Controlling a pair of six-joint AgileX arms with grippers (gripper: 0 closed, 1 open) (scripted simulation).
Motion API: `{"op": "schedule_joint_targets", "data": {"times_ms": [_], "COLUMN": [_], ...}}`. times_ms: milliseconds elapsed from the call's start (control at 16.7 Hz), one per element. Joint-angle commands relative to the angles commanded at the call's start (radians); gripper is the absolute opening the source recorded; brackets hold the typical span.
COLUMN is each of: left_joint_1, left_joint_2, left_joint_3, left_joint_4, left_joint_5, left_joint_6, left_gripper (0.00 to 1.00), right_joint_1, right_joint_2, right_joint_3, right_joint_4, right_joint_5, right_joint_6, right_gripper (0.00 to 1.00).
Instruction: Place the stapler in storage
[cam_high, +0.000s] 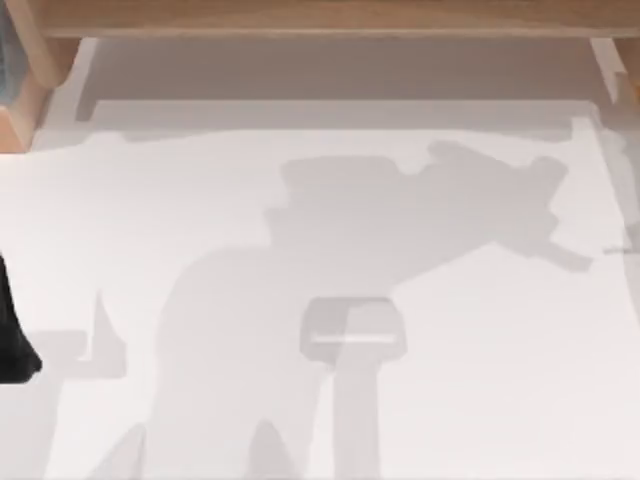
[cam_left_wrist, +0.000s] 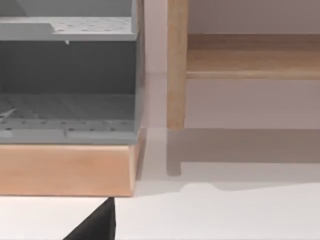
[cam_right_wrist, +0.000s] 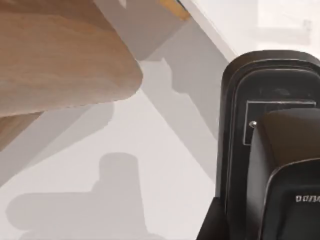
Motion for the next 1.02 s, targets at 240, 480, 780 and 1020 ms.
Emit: {"op": "schedule_joint_targets", "data": {"times_ms": [240,480,780,1020], "left_joint_1": [0.000,0.000,0.000,0.000], "left_joint_2": [0.000,0.000,0.000,0.000], "left_joint_3": [0.000,0.000,0.000,0.000], "left_joint_4": [0.000,0.000,0.000,0.000], "left_joint_5": [0.000,0.000,0.000,0.000], "left_joint_6": [0.000,0.000,0.000,0.000], "left_gripper": [1.00,1.00,1.00,1.00], "right_joint_1": [-0.154,-0.225,-0.228,-0.231], "right_joint_2": [0.104,0.249,0.427,0.495], "right_joint_3": [0.120,0.203,0.278,0.305], "right_joint_4": [-0.008,-0.042,-0.102,-0.151], "right_joint_5": [-0.005,-0.003,0.003,0.014], "right_joint_6": [-0.212,-0.505,-0.848,-0.964], "right_gripper": [0.00,0.00,0.00,0.00]}}
